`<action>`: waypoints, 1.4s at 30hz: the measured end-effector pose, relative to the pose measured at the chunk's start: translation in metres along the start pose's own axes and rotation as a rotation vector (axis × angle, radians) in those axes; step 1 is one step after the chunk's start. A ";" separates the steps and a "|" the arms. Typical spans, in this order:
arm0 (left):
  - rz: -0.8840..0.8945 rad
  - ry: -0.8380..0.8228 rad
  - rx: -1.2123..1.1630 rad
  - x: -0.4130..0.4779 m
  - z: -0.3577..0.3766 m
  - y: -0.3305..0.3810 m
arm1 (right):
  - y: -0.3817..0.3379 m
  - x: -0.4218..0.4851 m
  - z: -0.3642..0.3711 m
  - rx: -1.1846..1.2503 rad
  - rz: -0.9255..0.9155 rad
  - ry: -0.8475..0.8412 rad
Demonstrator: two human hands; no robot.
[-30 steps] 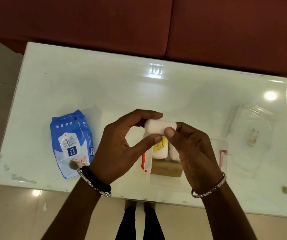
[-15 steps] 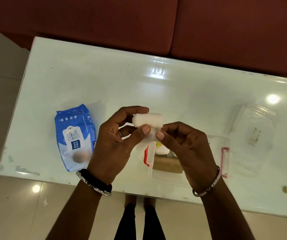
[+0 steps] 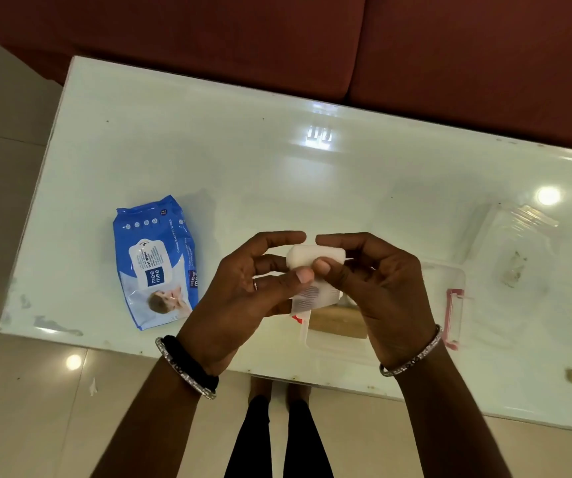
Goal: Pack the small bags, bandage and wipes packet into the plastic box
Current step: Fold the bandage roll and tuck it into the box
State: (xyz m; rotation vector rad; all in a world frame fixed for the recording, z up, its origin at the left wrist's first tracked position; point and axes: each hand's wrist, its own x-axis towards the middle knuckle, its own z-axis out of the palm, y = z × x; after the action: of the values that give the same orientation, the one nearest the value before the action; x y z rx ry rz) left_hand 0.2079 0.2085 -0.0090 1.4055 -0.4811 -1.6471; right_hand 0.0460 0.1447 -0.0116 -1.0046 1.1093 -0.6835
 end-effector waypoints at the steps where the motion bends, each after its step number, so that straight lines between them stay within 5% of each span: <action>1: -0.014 0.001 -0.005 0.000 0.000 0.000 | 0.001 -0.001 0.000 -0.011 0.000 -0.010; 15: 0.051 0.044 0.062 0.002 -0.002 -0.009 | 0.008 -0.009 -0.005 0.218 0.239 -0.002; 42: -0.172 0.077 -0.089 0.007 -0.007 -0.019 | 0.018 -0.012 -0.011 0.132 0.201 -0.054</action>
State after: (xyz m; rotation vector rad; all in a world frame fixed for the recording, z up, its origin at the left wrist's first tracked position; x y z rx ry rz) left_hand 0.2079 0.2141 -0.0295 1.4710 -0.2448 -1.7216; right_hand 0.0313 0.1589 -0.0241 -0.7830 1.0867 -0.5560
